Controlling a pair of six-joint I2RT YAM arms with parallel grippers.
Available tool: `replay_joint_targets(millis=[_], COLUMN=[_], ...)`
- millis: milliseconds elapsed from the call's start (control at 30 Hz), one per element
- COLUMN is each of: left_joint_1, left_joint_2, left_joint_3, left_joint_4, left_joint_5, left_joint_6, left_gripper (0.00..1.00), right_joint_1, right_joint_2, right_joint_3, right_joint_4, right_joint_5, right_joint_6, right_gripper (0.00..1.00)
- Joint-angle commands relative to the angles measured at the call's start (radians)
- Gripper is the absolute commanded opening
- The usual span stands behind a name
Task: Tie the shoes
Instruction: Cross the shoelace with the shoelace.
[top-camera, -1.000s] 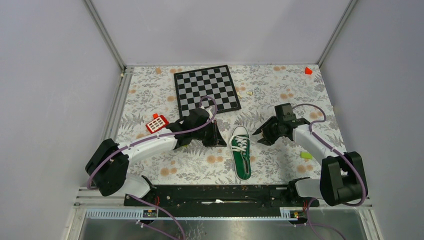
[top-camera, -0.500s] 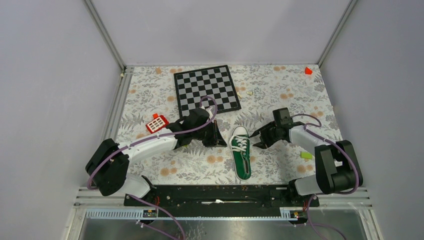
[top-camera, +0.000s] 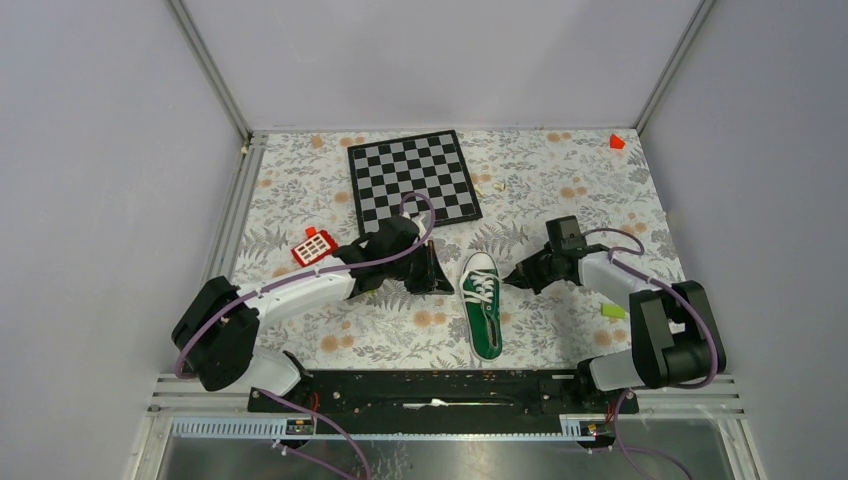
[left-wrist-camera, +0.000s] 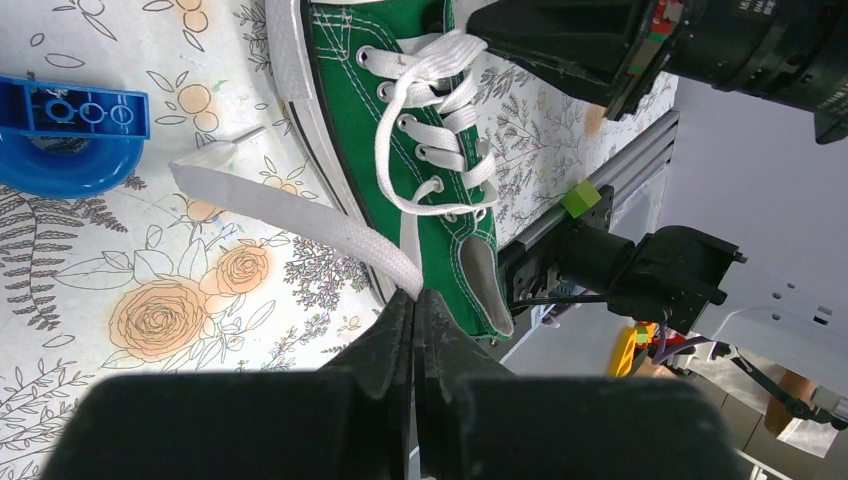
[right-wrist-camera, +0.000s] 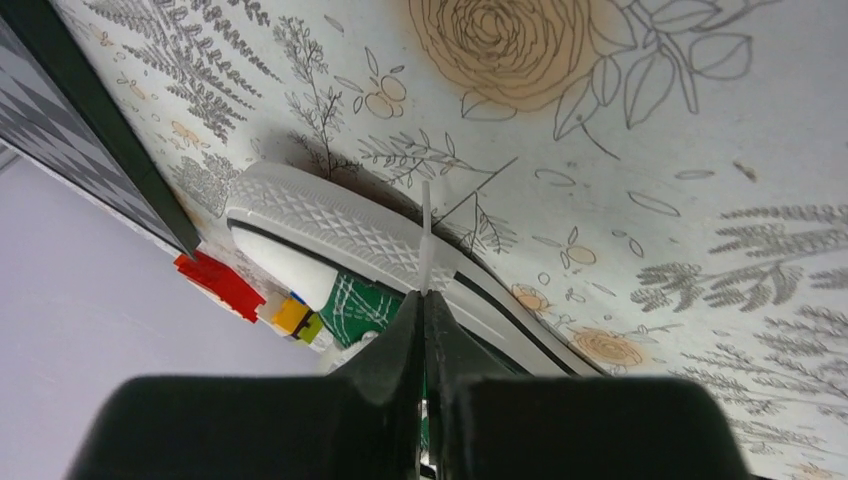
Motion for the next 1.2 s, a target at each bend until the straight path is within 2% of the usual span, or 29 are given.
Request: replay_joint_targets(millis=[0,167,233,467,667,833,1033,1167], left_joint_1=[-0.004,-0.004,-0.004,-0.007,-0.014,-0.017,-0.023,-0.026], left_joint_2=[-0.003,0.006,0.011,-0.003,-0.026,-0.033,-0.025,-0.015], left_joint_3=[0.048,0.062,0.072,0.072,0.076,0.083,0.100,0.111], left_joint_4=[0.049,0.051,0.048,0.045,0.017,0.016,0.017,0.016], left_joint_5=[0.023,0.026,0.026,0.018,0.009,0.001,0.004,0.005], left_joint_6=[0.020,0.027,0.031,0.040,0.061,0.057,0.068,0.069], left_gripper=[0.00,0.00,0.00,0.00,0.00,0.00,0.00,0.00], right_joint_1=[-0.006,0.016,0.056,0.250,0.323,0.351,0.352,0.355], right_joint_2=[-0.096,-0.176,-0.171,-0.074,0.046,0.097,0.083,0.109], right_joint_3=[0.040,0.102,0.174,0.382,0.482,0.482,0.494,0.500], right_joint_4=[-0.073,-0.077,-0.138,-0.267,-0.294,-0.295,-0.350,-0.365], right_joint_5=[0.070,0.071,0.085,0.172,0.163,0.127,0.139,0.076], right_joint_6=[-0.065,-0.194,-0.262,-0.381,-0.410,-0.459,-0.577,-0.622], right_gripper=[0.00,0.00,0.00,0.00,0.00,0.00,0.00,0.00])
